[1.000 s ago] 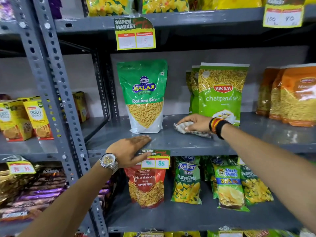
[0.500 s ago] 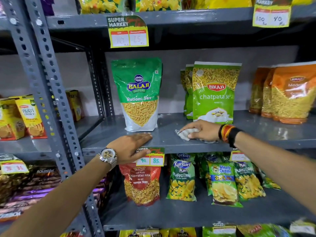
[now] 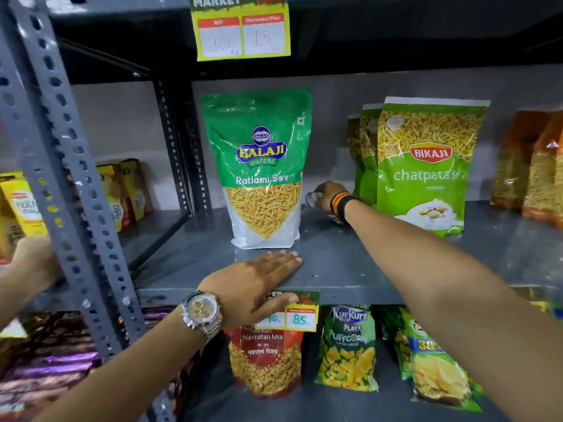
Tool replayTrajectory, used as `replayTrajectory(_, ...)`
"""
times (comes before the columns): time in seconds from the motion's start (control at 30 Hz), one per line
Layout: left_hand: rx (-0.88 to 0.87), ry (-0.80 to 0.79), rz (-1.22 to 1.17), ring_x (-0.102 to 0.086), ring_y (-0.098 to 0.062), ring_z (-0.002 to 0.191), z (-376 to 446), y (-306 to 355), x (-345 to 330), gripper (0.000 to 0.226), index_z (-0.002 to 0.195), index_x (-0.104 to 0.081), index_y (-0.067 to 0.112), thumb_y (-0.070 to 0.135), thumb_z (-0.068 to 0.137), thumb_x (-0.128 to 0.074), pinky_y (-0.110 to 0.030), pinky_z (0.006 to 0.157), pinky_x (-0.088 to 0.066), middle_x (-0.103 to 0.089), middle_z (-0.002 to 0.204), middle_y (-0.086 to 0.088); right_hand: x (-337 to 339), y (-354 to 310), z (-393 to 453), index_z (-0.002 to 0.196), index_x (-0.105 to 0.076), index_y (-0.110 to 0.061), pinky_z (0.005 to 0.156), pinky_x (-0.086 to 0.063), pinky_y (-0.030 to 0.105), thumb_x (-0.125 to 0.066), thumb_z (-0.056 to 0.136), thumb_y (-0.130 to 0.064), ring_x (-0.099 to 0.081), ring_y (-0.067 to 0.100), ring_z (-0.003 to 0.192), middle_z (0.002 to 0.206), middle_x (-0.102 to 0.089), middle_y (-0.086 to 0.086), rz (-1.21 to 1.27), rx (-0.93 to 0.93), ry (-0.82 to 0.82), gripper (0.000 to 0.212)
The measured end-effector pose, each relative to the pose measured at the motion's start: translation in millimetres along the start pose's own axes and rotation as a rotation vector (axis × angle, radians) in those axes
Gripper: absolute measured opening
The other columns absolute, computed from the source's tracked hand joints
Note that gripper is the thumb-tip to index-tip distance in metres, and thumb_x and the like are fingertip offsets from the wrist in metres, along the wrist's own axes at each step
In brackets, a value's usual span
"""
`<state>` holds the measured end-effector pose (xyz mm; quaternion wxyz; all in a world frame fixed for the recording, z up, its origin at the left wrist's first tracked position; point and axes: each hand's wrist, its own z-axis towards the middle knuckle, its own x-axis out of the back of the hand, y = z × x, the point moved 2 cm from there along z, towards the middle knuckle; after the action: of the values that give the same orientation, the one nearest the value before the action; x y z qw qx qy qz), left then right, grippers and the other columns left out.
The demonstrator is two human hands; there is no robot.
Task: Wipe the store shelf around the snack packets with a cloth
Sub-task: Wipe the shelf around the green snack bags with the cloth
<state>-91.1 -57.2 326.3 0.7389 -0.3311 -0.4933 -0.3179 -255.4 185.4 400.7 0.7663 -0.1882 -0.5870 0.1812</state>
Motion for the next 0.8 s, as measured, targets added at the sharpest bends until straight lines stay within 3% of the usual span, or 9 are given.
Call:
replayTrajectory(0.03,-0.003,0.007,0.005,-0.019,-0.014,0.152,0,0,0,0.071,0.16,-0.015,0.021,0.061,0.102,-0.025,-0.025,0.119,-0.007,-0.022,0.166,0.0,-6,4,4,0.099,-0.072,-0.014,0.069,-0.056,0.033,-0.065,0.081,-0.018,-0.069,0.038,0.098,0.096,-0.07,0.018,-0.034,0.004,-0.061,0.019)
replayTrajectory(0.1,-0.006,0.012,0.011,-0.02,-0.014,0.152,0,0,1,0.07,0.16,-0.016,0.021,0.06,0.103,-0.027,-0.024,0.118,-0.006,-0.023,0.166,0.0,-15,11,10,0.111,-0.071,-0.018,0.084,-0.059,0.042,-0.06,0.083,-0.017,-0.067,0.038,0.106,0.112,-0.071,0.019,-0.09,0.045,-0.139,0.029)
replayTrajectory(0.2,0.007,-0.012,0.02,-0.018,-0.013,0.152,0,1,2,0.072,0.16,-0.013,0.022,0.062,0.101,-0.022,-0.024,0.117,-0.007,-0.021,0.166,0.001,-14,13,4,0.124,-0.065,-0.018,0.099,-0.048,0.036,-0.053,0.089,-0.015,-0.059,0.032,0.119,0.132,-0.063,0.011,-0.166,0.164,-0.202,0.037)
replayTrajectory(0.37,0.026,-0.042,0.019,-0.021,-0.015,0.152,-1,4,4,0.073,0.16,-0.014,0.023,0.063,0.1,-0.021,-0.026,0.117,-0.013,-0.023,0.166,0.0,-5,16,-42,0.132,-0.059,-0.017,0.096,-0.041,0.027,-0.06,0.093,-0.022,-0.057,0.025,0.119,0.133,-0.061,0.007,-0.132,0.259,-0.246,0.04)
replayTrajectory(0.43,0.042,-0.044,0.032,-0.026,-0.017,0.15,-3,5,5,0.075,0.16,-0.017,0.022,0.066,0.099,-0.019,-0.031,0.118,-0.02,-0.028,0.164,-0.002,1,20,-66,0.131,-0.059,-0.02,0.098,-0.043,0.028,-0.062,0.093,-0.025,-0.057,0.023,0.12,0.132,-0.062,0.004,-0.112,0.328,-0.277,0.038)
replayTrajectory(0.57,0.089,0.016,0.093,-0.043,-0.023,0.142,-6,10,5,0.078,0.155,-0.034,0.016,0.067,0.098,-0.021,-0.039,0.111,-0.04,-0.044,0.155,-0.007,22,28,-119,0.13,-0.061,-0.021,0.091,-0.042,0.008,-0.066,0.092,-0.022,-0.06,0.006,0.112,0.127,-0.066,-0.005,0.064,0.388,-0.444,0.038)
replayTrajectory(0.6,0.093,0.018,0.103,-0.046,-0.024,0.14,-7,11,6,0.078,0.154,-0.037,0.015,0.067,0.098,-0.022,-0.04,0.108,-0.043,-0.047,0.154,-0.008,32,29,-127,0.13,-0.062,-0.023,0.093,-0.043,0.009,-0.067,0.092,-0.025,-0.06,0.002,0.109,0.126,-0.067,-0.007,0.096,0.373,-0.476,0.039)
replayTrajectory(0.67,0.094,0.025,0.112,-0.05,-0.026,0.136,-6,12,6,0.078,0.152,-0.041,0.013,0.066,0.098,-0.022,-0.041,0.104,-0.048,-0.05,0.151,-0.009,48,29,-126,0.131,-0.061,-0.026,0.096,-0.044,0.017,-0.068,0.09,-0.028,-0.06,0.005,0.109,0.126,-0.066,-0.008,0.157,0.346,-0.399,0.041)
replayTrajectory(0.8,0.093,0.016,0.11,-0.052,-0.026,0.135,-7,12,7,0.079,0.151,-0.041,0.012,0.068,0.099,-0.02,-0.043,0.101,-0.05,-0.05,0.151,-0.01,36,27,-106,0.132,-0.06,-0.01,0.091,-0.042,0.022,-0.067,0.091,-0.015,-0.058,0.015,0.111,0.121,-0.063,0.0,0.118,0.257,-0.199,0.043)
